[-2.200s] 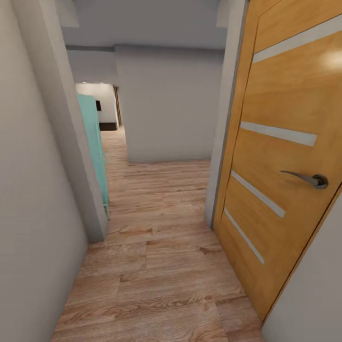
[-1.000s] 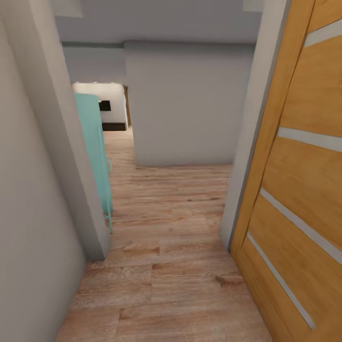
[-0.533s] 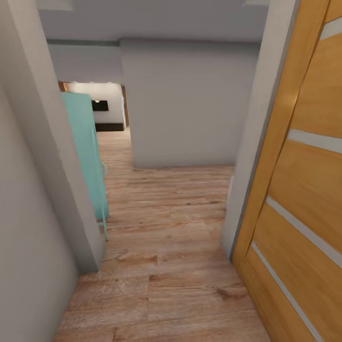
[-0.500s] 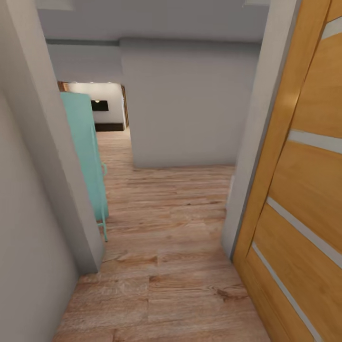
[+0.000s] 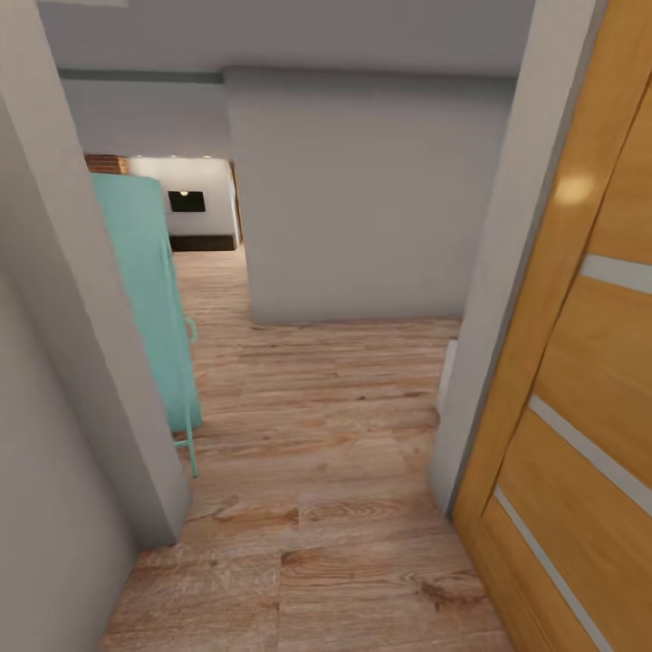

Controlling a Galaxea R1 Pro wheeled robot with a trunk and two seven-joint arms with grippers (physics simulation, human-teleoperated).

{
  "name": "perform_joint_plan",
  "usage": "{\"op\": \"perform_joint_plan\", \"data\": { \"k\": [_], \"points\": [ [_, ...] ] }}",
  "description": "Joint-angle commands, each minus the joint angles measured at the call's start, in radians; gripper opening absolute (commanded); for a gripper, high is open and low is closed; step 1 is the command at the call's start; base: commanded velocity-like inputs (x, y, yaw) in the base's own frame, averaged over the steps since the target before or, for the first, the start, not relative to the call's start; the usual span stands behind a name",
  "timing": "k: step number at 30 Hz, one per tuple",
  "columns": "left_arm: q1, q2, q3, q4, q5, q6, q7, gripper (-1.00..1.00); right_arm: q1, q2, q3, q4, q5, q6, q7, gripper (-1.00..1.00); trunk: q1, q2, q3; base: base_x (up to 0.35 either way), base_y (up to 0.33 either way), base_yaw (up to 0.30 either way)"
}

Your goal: Move the two storage containers from the living room to the garage. In the garage, place one container on the floor and stack the other container on top of it (either order is fine).

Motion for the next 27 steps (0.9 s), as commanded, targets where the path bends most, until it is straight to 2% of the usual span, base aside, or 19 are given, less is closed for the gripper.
{"op": "perform_joint_plan", "data": {
  "k": [1,27],
  "points": [
    [0.000,0.000,0.001,0.000,0.001,-0.001,-0.002,1.00,-0.001,0.001,0.008,0.003,-0.008,-0.006,0.000,1.00,0.000,0.000,-0.001,0.269,0.000,0.000],
    [0.000,0.000,0.001,0.000,0.001,-0.001,-0.002,1.00,-0.001,0.000,0.008,0.003,-0.008,-0.006,0.001,1.00,0.000,0.000,-0.001,0.266,0.000,0.000]
  ]
}}
